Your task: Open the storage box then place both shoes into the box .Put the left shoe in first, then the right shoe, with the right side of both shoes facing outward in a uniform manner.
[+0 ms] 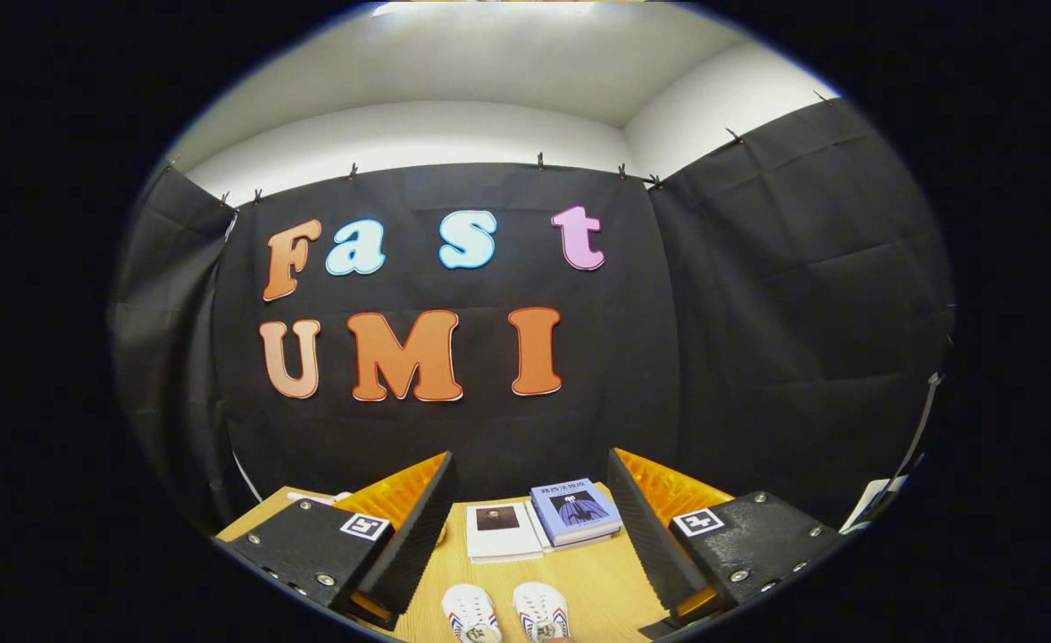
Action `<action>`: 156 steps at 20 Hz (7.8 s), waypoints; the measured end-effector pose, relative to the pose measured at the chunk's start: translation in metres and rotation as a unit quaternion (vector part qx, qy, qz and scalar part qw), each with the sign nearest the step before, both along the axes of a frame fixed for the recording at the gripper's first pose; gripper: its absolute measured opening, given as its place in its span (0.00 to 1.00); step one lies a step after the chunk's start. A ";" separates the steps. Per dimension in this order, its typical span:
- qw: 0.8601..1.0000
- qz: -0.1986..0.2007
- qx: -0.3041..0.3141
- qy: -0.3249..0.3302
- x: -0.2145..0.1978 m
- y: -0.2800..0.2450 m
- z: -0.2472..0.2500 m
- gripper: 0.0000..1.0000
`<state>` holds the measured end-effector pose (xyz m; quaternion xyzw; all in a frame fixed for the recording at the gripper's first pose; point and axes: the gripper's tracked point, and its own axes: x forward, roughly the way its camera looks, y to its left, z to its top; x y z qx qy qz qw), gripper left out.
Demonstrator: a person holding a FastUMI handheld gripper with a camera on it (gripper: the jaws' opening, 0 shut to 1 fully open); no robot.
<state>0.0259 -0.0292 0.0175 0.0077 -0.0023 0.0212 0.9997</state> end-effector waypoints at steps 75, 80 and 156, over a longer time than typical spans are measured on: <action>0.651 0.362 0.477 0.466 -0.049 0.284 -0.288 0.72; 0.704 0.323 0.435 0.459 -0.045 0.285 -0.274 0.21; 0.879 0.088 -0.022 0.468 0.001 0.088 -0.432 0.44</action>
